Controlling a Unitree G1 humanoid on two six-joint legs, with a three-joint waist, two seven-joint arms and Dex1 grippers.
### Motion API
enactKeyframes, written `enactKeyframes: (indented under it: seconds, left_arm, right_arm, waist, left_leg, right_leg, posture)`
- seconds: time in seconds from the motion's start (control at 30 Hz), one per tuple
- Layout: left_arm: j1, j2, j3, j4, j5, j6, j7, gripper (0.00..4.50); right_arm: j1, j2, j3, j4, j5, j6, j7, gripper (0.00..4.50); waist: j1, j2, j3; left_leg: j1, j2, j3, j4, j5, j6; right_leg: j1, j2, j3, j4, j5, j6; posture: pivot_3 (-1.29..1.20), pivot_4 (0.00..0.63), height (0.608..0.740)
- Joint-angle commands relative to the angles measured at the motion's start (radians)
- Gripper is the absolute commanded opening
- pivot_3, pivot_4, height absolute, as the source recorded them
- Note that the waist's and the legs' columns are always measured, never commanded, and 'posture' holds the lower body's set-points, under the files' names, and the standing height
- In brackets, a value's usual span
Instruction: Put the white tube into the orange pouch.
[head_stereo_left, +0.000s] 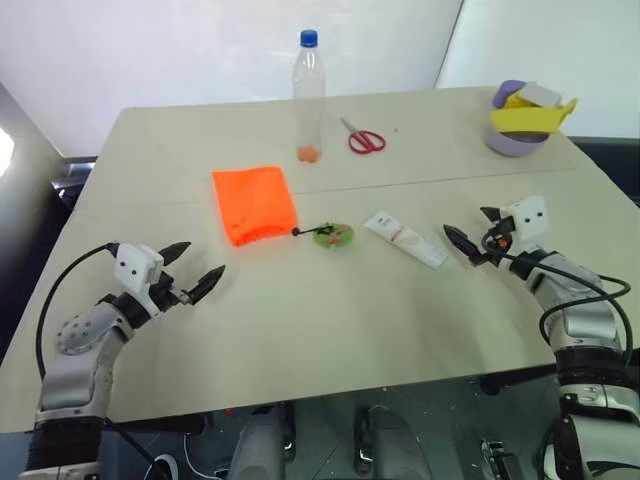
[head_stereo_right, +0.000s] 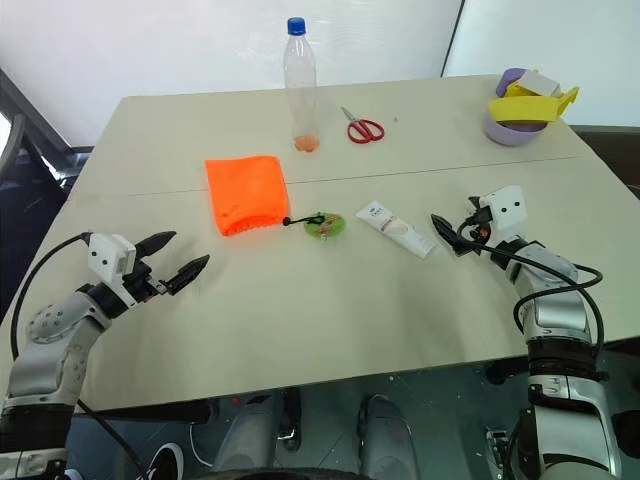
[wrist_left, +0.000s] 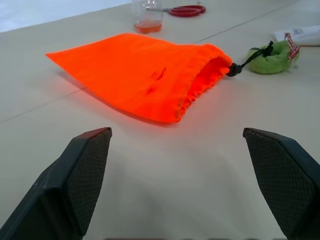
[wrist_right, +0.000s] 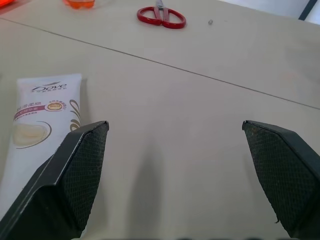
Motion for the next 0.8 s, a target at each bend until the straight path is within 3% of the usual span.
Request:
enactKeyframes:
  seconds: [0.03,0.8]
  left_arm:
    - [0.000,-0.001,0.011,-0.012,0.006,-0.027,0.008,4.50]
    - [-0.008,-0.012,-0.014,0.000,0.027,-0.120,-0.036,4.50]
  right_arm:
    - [-0.009,-0.017,-0.016,-0.002,-0.004,-0.032,0.007,4.48]
    - [0.022,-0.033,-0.028,-0.023,0.002,-0.050,0.013,4.48]
  waist:
    - [0.000,0.000,0.000]
    - [0.001,0.000,0.000]
  left_leg:
    - [0.000,0.000,0.000,0.000,0.000,0.000]
    - [0.000,0.002,0.004,-0.001,0.000,0.000]
  right_leg:
    - [0.000,0.000,0.000,0.000,0.000,0.000]
    - [-0.004,-0.001,0.000,0.000,0.002,-0.002]
  posture:
    - [0.00,0.150,0.740]
    - [0.00,0.150,0.740]
